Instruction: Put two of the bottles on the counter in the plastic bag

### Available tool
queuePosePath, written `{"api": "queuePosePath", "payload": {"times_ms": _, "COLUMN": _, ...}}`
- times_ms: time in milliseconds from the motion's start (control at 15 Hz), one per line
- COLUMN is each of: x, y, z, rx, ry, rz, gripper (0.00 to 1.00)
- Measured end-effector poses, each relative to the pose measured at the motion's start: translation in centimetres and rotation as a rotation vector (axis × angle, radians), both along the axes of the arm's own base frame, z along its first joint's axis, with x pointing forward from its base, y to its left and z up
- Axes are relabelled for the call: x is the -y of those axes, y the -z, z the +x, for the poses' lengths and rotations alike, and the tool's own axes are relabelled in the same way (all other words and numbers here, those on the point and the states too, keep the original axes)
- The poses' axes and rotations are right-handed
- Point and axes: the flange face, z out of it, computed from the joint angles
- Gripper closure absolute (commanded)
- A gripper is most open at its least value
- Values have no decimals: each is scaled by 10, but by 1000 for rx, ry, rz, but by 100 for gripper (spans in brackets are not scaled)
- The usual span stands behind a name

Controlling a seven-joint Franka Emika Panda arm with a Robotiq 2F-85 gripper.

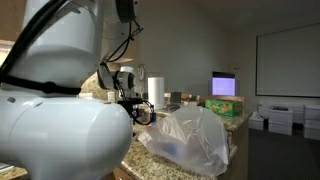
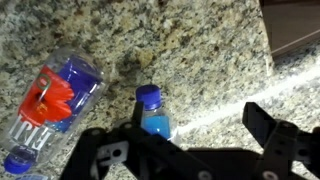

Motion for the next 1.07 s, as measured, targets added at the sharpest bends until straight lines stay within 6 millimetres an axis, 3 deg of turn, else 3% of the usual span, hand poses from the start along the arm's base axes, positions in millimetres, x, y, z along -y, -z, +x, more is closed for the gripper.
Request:
{"api": "queuePosePath", "payload": {"times_ms": 400, "x": 4, "y": -1, "z": 6, "rx": 1, "ry": 12, "rz": 2, "gripper": 0}}
{"api": "queuePosePath", "payload": {"times_ms": 733, "x": 0, "y": 30, "z": 7, "rx": -37, "ry": 11, "rz": -1, "gripper": 0}}
{"api": "queuePosePath", "payload": {"times_ms": 1067, "x": -12, "y": 51, "z": 25, "rx": -7, "ry": 36, "rz": 49, "gripper": 0}}
